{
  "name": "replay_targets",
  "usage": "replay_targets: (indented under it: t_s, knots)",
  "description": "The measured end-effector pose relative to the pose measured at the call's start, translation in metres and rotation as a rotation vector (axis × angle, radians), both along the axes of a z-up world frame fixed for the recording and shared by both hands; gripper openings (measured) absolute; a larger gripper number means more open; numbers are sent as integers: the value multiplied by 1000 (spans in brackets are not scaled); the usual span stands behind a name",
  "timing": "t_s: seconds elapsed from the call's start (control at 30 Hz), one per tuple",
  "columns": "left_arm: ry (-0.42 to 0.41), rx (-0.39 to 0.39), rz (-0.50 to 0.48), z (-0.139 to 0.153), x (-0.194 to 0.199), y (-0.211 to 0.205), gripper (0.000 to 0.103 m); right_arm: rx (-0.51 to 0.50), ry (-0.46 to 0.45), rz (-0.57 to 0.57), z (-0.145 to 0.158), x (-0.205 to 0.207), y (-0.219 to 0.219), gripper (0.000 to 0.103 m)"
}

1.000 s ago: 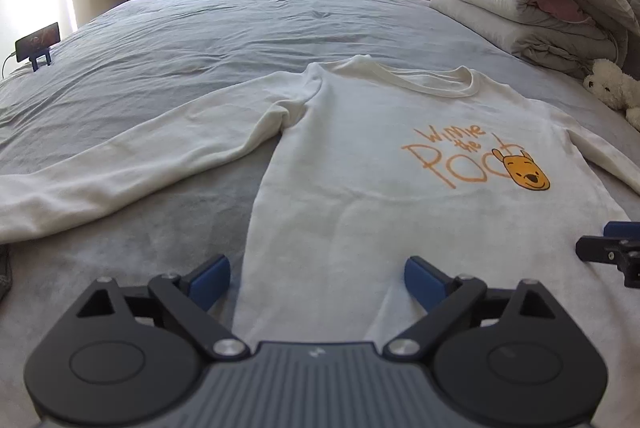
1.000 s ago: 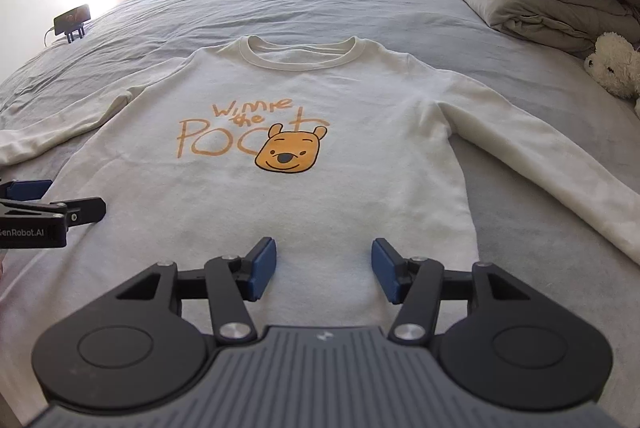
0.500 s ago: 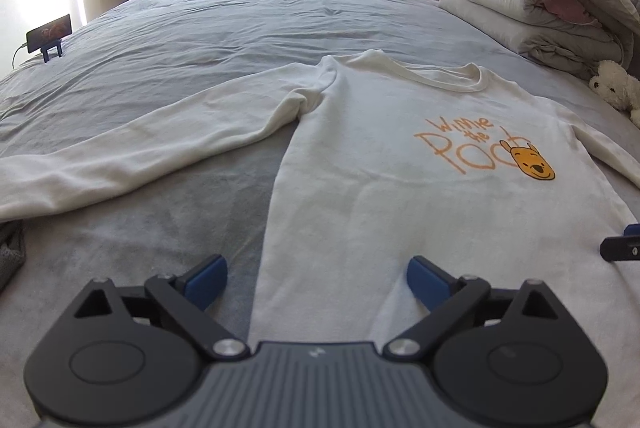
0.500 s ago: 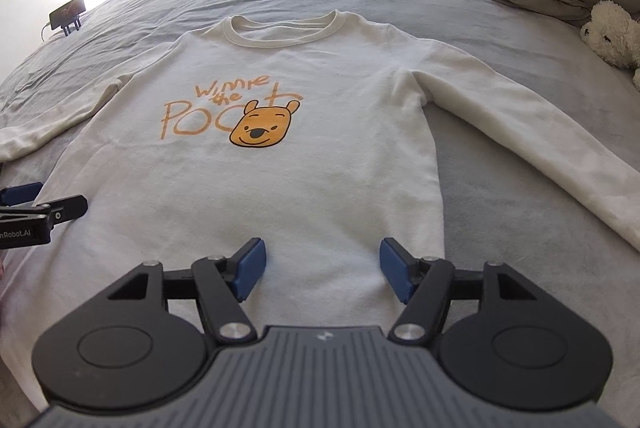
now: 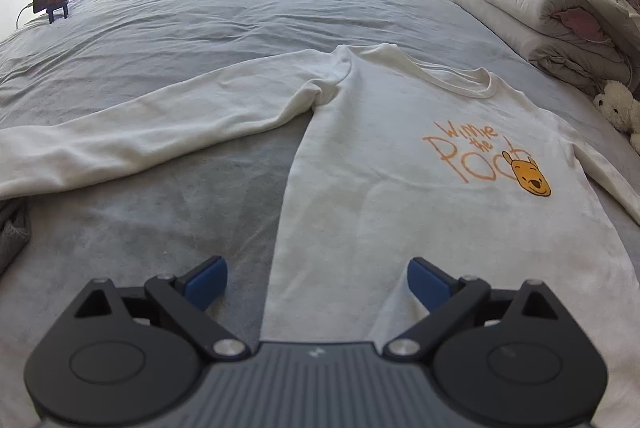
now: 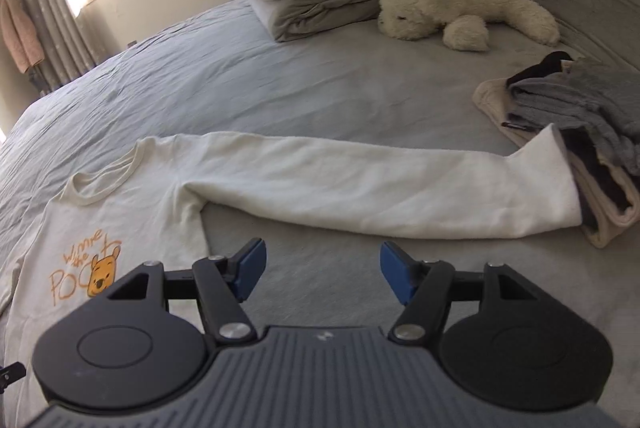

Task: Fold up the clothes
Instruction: 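Grasp the white sleeve cuff beside the folded clothes with the right gripper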

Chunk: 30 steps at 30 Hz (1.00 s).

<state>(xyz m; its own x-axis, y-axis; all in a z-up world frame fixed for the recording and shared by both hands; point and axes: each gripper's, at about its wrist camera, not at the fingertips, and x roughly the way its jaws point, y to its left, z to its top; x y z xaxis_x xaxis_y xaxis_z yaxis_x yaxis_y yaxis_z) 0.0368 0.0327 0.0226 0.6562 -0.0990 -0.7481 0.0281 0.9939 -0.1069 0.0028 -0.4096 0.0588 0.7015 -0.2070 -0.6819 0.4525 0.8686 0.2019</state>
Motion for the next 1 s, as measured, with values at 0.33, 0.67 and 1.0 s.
replay_targets:
  t_s: [0.33, 0.67, 1.0]
  knots:
    - [-3, -11, 33, 4, 6, 8, 97, 220, -18, -529, -11, -58, -91, 57]
    - [-2, -12, 20, 3, 5, 8, 97, 379, -71, -596, -36, -43, -104, 44]
    - [-6, -18, 5, 5, 5, 6, 97, 225, -259, -500, 3, -38, -80, 5]
